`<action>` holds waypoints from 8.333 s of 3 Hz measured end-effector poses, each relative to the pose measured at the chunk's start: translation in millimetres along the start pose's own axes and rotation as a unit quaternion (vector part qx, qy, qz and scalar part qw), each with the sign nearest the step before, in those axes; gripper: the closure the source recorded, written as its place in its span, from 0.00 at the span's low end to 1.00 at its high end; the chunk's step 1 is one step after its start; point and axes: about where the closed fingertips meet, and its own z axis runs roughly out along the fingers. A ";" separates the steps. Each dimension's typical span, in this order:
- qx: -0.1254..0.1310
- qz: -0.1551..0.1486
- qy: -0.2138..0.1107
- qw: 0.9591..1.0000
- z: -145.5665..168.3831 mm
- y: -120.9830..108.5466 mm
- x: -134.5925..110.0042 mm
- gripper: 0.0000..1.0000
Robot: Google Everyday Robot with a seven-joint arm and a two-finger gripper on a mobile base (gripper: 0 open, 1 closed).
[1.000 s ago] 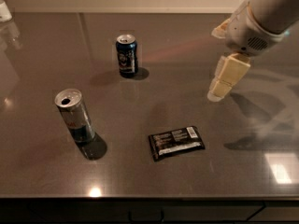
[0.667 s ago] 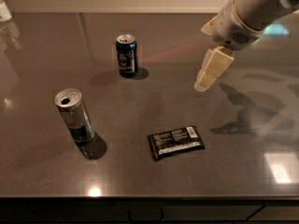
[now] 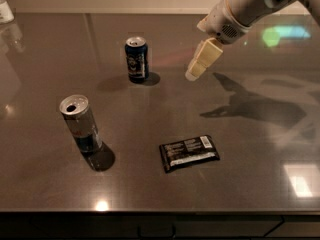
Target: Knock pepsi can over
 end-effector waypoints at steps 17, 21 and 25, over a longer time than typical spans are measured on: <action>-0.082 -0.035 -0.003 0.996 16.1 44.0 -48.6 1.00; -0.148 -0.140 0.188 0.961 21.5 60.5 33.5 0.82; -0.152 -0.214 0.287 0.921 43.7 64.3 57.1 0.00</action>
Offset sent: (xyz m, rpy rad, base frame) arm 0.0419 0.0738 -0.0239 0.1332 0.0476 0.0678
